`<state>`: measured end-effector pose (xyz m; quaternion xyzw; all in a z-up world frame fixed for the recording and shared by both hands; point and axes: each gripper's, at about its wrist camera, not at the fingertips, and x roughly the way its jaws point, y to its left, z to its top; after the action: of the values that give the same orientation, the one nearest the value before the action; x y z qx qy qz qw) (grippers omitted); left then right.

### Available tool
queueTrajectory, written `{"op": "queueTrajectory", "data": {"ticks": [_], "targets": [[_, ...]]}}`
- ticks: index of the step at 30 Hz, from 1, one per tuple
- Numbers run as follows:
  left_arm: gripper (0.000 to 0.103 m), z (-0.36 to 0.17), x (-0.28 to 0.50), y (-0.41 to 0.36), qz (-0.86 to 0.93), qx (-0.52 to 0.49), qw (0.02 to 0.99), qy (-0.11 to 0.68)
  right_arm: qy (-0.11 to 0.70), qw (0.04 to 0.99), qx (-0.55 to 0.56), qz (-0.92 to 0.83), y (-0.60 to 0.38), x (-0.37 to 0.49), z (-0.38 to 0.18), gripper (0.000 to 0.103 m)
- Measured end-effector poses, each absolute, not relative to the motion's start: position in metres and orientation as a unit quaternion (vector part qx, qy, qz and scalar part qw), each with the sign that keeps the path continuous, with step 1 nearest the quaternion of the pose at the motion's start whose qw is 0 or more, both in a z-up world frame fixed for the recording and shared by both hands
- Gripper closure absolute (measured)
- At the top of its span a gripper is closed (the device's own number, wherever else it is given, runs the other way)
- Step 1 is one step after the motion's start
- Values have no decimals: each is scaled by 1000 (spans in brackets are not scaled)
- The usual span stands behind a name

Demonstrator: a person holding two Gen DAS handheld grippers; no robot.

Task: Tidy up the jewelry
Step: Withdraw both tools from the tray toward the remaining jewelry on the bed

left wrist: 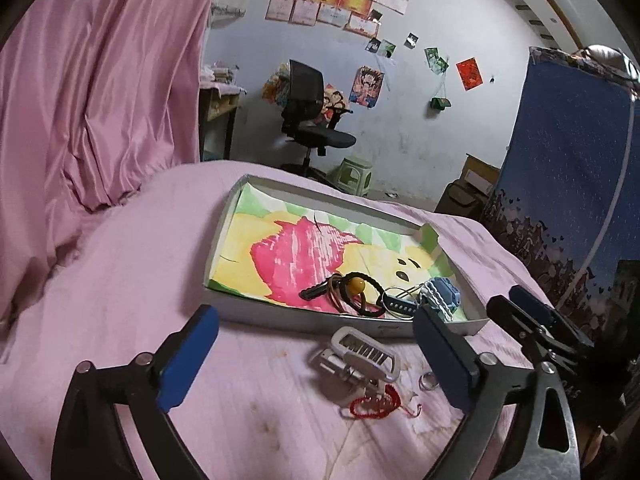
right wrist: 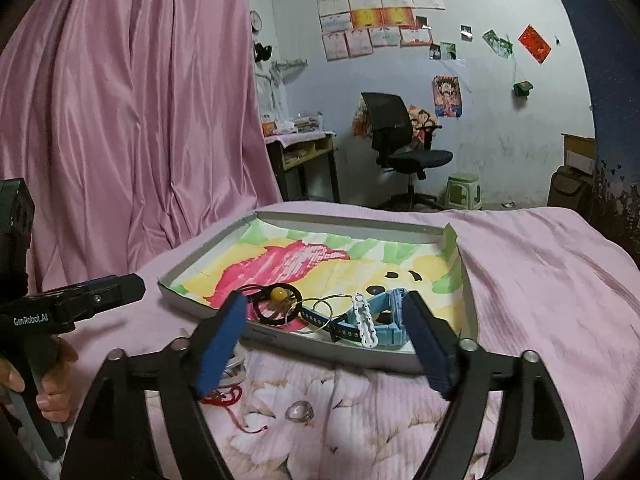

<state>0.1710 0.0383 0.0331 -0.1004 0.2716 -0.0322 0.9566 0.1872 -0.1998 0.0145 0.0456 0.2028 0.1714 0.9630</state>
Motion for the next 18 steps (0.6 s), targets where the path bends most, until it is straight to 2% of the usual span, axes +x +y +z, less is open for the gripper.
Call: {"op": "queueTrajectory", "data": {"ticks": [3, 6, 18], "targets": [[0, 35, 160, 36, -24, -92, 961, 260, 195, 964, 47, 173, -202, 180, 15, 8], [0, 35, 149, 34, -18, -82, 963, 256, 190, 965, 46, 175, -203, 171, 14, 3], [0, 29, 116, 32, 0, -54, 968, 245, 176, 969, 21, 172, -201, 143, 15, 2]]}}
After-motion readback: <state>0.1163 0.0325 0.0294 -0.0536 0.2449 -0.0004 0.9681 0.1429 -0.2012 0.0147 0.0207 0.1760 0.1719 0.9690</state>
